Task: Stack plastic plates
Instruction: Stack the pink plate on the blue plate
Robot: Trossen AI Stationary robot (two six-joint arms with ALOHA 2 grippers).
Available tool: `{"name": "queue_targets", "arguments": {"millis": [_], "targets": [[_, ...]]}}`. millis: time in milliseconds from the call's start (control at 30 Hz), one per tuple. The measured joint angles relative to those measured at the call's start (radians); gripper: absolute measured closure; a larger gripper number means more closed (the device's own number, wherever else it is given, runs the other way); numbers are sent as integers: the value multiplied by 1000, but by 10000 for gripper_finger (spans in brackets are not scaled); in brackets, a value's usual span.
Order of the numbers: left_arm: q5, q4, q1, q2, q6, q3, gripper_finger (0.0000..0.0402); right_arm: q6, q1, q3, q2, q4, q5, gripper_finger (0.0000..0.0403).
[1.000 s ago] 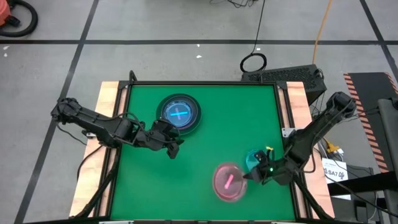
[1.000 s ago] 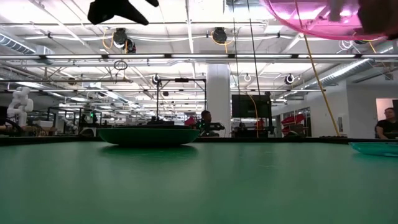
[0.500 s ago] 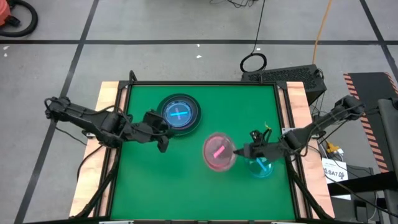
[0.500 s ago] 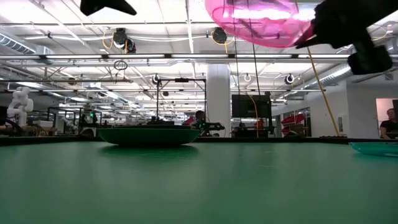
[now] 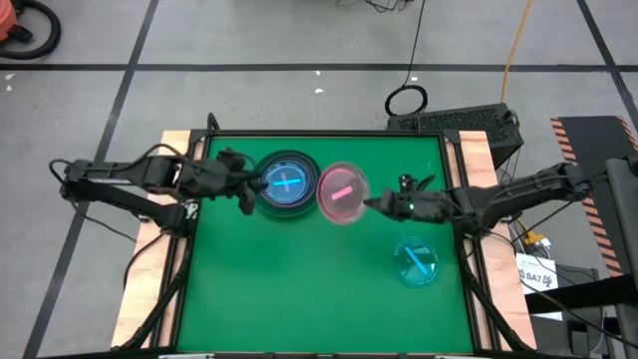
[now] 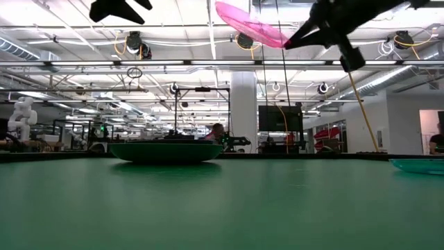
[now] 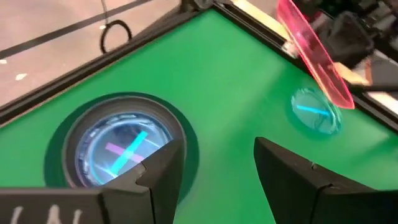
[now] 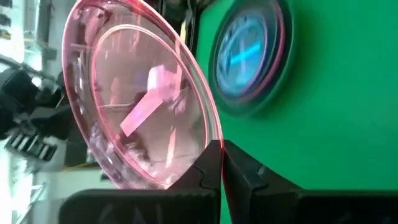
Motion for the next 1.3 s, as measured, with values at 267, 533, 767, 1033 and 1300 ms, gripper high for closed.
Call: {"name": "queue_targets", "arguments": {"millis": [267, 533, 767, 1033, 1300], "targets": [[163, 177, 113, 17, 141, 0, 199, -156, -118, 141, 78, -109, 13, 403], [225, 269, 172, 70, 220, 0, 199, -329, -177, 277, 200, -110, 62, 403], [229, 379, 189, 90, 186, 0, 199, -474, -209, 368, 263, -118, 62, 403], [191, 385, 211, 111, 161, -1, 199, -608, -237, 404, 272, -92, 63, 403], [159, 420, 224, 159, 130, -2, 203, -698, -243, 406, 272, -61, 59, 403]]}}
